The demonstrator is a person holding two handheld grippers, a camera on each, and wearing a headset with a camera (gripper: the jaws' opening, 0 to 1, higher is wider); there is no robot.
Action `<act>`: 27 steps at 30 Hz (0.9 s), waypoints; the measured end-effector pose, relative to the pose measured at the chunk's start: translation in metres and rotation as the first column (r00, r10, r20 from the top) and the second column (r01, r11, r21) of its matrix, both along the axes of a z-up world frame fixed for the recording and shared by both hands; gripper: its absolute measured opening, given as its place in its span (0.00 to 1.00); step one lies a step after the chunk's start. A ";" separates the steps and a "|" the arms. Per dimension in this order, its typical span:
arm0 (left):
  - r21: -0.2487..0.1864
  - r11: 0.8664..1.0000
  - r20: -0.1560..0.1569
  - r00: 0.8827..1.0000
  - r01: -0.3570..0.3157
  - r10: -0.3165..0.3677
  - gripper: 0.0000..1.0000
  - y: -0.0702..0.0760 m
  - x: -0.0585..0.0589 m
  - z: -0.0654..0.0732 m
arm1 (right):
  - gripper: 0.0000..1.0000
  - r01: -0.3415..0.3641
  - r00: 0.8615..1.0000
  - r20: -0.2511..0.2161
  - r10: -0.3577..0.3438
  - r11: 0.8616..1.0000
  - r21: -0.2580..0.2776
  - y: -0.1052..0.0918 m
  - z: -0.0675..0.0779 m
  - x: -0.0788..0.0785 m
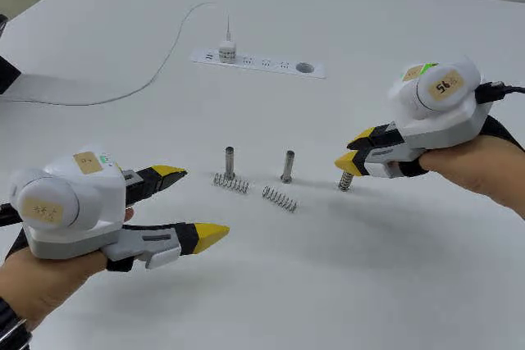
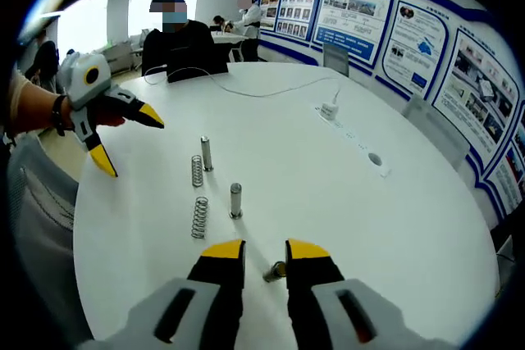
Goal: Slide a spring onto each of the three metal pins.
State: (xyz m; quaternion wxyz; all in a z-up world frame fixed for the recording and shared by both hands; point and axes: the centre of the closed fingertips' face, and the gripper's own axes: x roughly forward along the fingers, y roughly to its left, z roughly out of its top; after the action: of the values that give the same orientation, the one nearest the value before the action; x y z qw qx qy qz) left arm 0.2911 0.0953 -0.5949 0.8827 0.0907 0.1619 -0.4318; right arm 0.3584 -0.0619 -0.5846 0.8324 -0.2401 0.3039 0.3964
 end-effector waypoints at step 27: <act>0.002 1.000 0.004 1.000 0.007 -0.007 0.62 -0.002 0.000 0.001 | 0.20 -0.069 0.993 -0.094 0.071 0.997 0.021 0.046 -0.037 -0.024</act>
State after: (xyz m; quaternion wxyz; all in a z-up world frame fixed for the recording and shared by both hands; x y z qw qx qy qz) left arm 0.2912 0.0938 -0.5938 0.8815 0.0928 0.1602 -0.4344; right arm 0.3342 -0.0161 -0.6220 0.8047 -0.2243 0.3310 0.4389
